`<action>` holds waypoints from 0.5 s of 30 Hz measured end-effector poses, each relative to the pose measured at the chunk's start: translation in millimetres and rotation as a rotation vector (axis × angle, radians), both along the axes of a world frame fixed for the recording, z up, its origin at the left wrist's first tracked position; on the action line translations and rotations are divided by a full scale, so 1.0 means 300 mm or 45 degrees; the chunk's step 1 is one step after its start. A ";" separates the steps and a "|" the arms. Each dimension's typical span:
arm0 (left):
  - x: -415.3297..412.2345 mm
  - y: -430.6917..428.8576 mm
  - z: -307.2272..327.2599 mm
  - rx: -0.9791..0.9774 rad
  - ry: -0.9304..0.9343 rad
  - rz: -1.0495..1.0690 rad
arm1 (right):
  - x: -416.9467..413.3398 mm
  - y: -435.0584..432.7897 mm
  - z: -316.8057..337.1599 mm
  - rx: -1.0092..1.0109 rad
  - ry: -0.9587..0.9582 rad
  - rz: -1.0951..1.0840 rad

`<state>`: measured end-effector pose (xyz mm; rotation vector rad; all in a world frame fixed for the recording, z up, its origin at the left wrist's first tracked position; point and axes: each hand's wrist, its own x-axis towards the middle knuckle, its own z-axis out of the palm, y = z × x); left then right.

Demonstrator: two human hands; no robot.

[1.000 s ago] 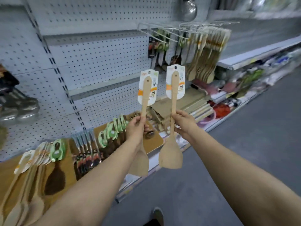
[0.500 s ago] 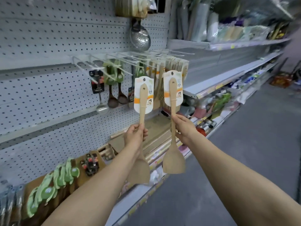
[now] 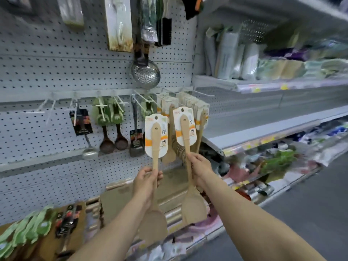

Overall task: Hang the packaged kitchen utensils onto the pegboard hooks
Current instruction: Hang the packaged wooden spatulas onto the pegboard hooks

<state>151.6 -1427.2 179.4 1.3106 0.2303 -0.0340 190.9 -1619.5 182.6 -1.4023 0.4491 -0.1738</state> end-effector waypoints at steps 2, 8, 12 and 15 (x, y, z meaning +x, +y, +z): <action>0.008 -0.062 -0.001 -0.030 0.035 0.053 | 0.050 -0.065 0.017 -0.021 0.001 0.047; 0.035 -0.184 0.014 0.034 0.030 0.096 | 0.132 -0.147 0.003 0.053 0.040 0.116; 0.073 -0.230 0.025 0.081 0.009 0.101 | 0.200 -0.180 -0.005 0.026 0.039 0.154; 0.108 -0.242 0.026 0.087 -0.013 0.103 | 0.247 -0.185 -0.010 -0.024 0.047 0.191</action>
